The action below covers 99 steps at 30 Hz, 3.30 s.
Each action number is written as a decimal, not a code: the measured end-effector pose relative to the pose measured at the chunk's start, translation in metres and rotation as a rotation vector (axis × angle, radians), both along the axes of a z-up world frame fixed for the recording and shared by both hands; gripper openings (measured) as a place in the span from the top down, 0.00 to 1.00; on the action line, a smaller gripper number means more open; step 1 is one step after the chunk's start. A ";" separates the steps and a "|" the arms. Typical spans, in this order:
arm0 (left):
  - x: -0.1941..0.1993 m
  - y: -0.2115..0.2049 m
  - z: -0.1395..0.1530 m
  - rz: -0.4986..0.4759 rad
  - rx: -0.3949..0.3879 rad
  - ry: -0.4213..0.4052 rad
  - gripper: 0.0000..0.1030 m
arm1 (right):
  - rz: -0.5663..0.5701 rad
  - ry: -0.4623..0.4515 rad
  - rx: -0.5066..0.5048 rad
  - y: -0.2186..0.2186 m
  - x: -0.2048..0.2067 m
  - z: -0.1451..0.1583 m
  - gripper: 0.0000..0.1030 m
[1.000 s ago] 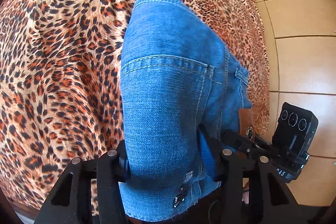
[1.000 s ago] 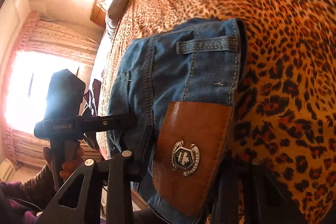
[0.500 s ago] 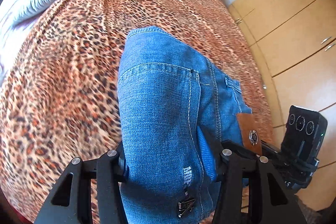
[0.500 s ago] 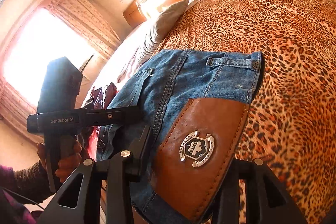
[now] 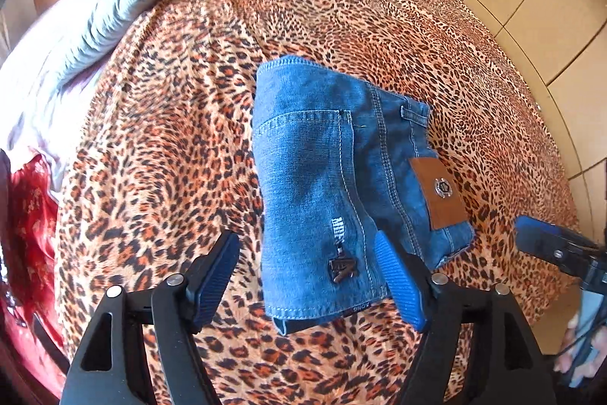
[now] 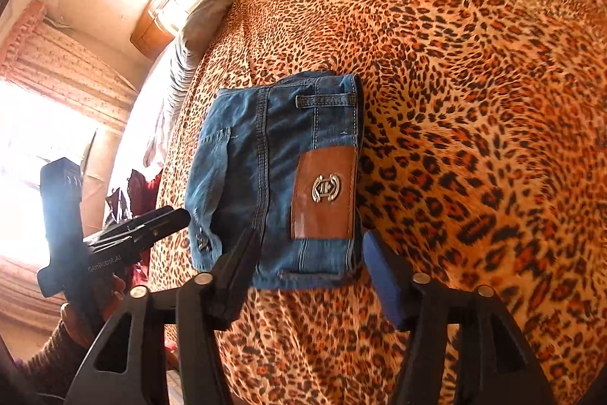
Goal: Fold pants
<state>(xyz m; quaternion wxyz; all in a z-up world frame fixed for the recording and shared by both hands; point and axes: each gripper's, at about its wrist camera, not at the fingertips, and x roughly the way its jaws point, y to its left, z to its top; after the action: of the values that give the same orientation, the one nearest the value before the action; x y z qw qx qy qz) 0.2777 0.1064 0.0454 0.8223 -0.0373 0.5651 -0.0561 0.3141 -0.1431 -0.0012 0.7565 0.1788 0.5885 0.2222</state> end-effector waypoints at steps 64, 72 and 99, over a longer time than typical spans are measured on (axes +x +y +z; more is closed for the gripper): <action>-0.271 -0.072 0.113 0.205 0.182 -0.279 0.01 | -0.121 -0.313 -0.321 -0.067 -0.263 0.087 0.00; -0.270 -0.072 0.114 0.197 0.183 -0.272 0.01 | -0.112 -0.325 -0.329 -0.062 -0.266 0.090 0.00; -0.271 -0.068 0.113 0.212 0.154 -0.245 0.01 | -0.113 -0.324 -0.345 -0.062 -0.269 0.090 0.00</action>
<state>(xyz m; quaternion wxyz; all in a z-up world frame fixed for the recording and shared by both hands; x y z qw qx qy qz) 0.0063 0.0383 0.1581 0.8867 -0.0264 0.4562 0.0703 0.0455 -0.2054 0.0891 0.8715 0.0419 0.4779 0.1014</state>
